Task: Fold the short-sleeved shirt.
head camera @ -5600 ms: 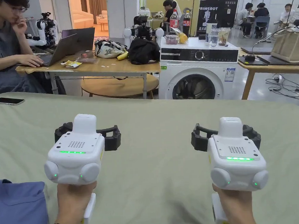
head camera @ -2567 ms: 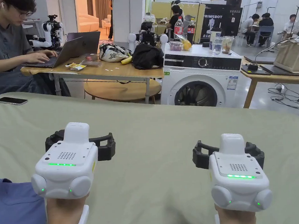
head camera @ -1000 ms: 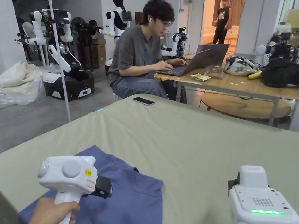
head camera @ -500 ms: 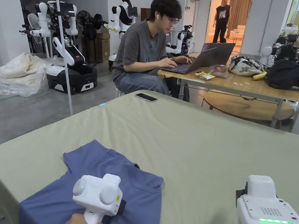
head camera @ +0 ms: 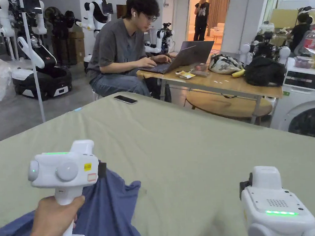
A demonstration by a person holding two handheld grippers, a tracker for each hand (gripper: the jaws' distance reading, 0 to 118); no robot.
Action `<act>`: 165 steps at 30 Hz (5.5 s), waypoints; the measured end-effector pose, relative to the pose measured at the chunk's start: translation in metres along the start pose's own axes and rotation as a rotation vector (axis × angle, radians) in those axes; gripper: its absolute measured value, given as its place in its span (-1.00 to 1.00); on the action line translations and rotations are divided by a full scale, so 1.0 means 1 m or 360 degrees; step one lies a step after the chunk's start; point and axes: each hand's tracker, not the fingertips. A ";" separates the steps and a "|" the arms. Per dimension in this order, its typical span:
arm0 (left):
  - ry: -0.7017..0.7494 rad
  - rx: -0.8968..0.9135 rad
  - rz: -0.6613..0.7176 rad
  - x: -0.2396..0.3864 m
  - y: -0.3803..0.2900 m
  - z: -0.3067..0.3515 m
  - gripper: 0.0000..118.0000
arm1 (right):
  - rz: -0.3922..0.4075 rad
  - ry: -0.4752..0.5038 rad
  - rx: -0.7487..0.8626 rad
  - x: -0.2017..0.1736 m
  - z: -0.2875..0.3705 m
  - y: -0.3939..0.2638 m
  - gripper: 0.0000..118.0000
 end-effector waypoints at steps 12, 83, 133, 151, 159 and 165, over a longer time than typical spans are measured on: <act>-0.0496 0.0230 -0.0222 0.175 0.094 0.020 -1.00 | -0.0088 -0.0252 0.0035 0.093 0.035 0.006 -1.00; -0.0138 -0.0728 -0.0520 0.220 -0.045 -0.230 -1.00 | -0.0230 -0.0458 -0.0259 0.202 0.069 -0.050 -1.00; -0.0347 0.0097 -0.0411 0.203 0.169 -0.037 -1.00 | -0.0294 -0.0430 -0.0257 0.317 0.042 0.147 -0.98; -0.0320 0.0409 -0.0404 0.252 0.343 -0.002 -1.00 | -0.0225 -0.0570 0.0113 0.342 0.015 0.331 -0.98; -0.0323 0.0491 -0.0413 0.258 0.373 0.002 -1.00 | -0.0189 -0.0610 0.0176 0.346 0.013 0.366 -0.98; -0.0320 0.0501 -0.0419 0.250 0.349 -0.011 -1.00 | -0.0143 -0.0629 0.0205 0.341 0.015 0.344 -0.98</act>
